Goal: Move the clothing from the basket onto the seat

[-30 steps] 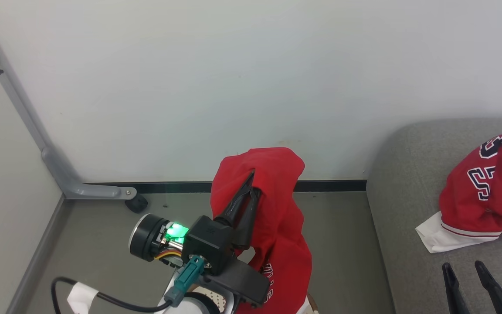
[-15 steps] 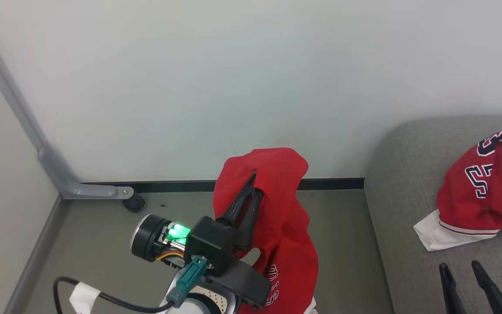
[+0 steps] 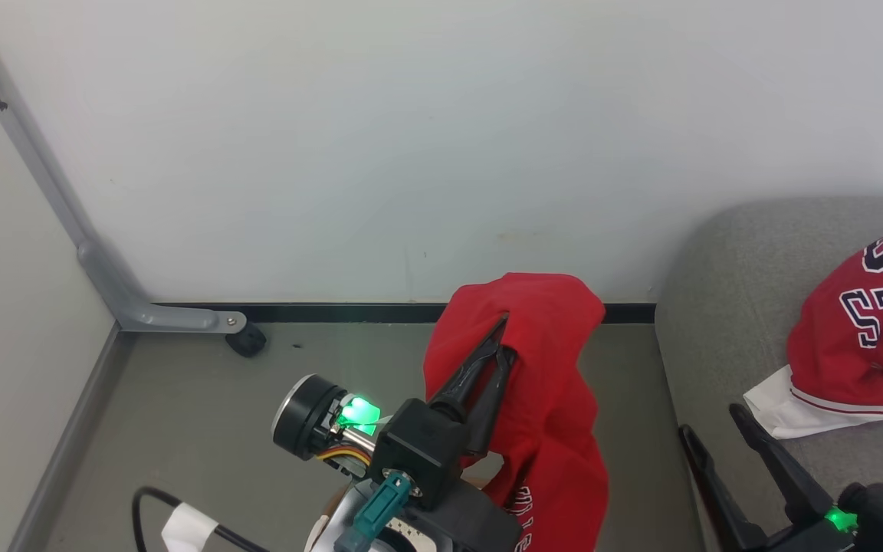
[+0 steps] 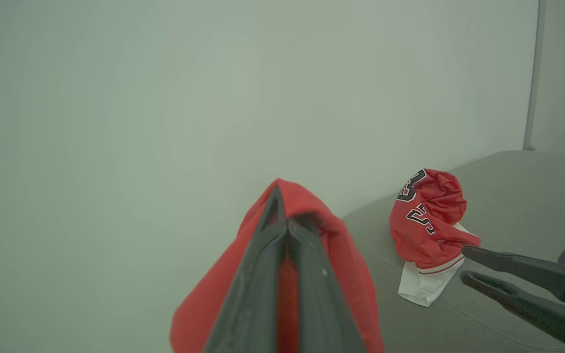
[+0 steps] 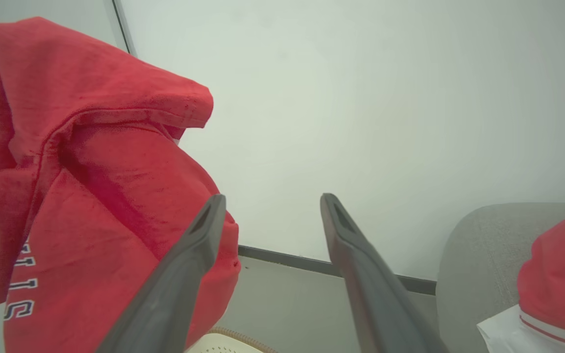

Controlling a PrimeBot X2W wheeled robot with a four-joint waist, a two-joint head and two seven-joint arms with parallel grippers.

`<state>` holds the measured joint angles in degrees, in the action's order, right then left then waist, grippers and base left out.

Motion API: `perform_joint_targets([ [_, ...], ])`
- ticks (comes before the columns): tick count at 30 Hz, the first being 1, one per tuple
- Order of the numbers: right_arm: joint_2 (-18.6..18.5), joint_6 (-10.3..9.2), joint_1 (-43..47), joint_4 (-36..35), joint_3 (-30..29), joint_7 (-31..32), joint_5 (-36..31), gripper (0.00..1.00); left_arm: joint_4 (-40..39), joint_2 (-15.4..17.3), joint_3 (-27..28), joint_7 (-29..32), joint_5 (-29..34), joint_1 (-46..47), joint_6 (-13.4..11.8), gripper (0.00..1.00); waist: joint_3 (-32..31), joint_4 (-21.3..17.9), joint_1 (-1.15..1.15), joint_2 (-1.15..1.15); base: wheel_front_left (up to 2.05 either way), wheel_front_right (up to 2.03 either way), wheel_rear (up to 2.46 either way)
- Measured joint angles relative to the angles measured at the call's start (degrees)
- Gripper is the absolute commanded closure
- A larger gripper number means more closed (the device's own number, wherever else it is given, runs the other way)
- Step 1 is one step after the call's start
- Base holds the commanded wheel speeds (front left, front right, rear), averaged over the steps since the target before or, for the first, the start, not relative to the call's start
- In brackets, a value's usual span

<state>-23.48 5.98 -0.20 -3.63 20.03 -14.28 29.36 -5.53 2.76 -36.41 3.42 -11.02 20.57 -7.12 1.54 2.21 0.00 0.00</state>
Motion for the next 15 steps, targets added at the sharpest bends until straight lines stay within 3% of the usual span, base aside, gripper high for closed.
perform_joint_targets([
  [15, -1.57, 1.1, -10.59, 3.43, 11.34, 1.68, 0.25, 0.0, 0.29, 0.05, -4.08, -0.58, -0.58, 3.46, 0.0, 1.0, 0.78, 3.01, 0.0, 0.0, 0.0, 0.0, 0.0],
])
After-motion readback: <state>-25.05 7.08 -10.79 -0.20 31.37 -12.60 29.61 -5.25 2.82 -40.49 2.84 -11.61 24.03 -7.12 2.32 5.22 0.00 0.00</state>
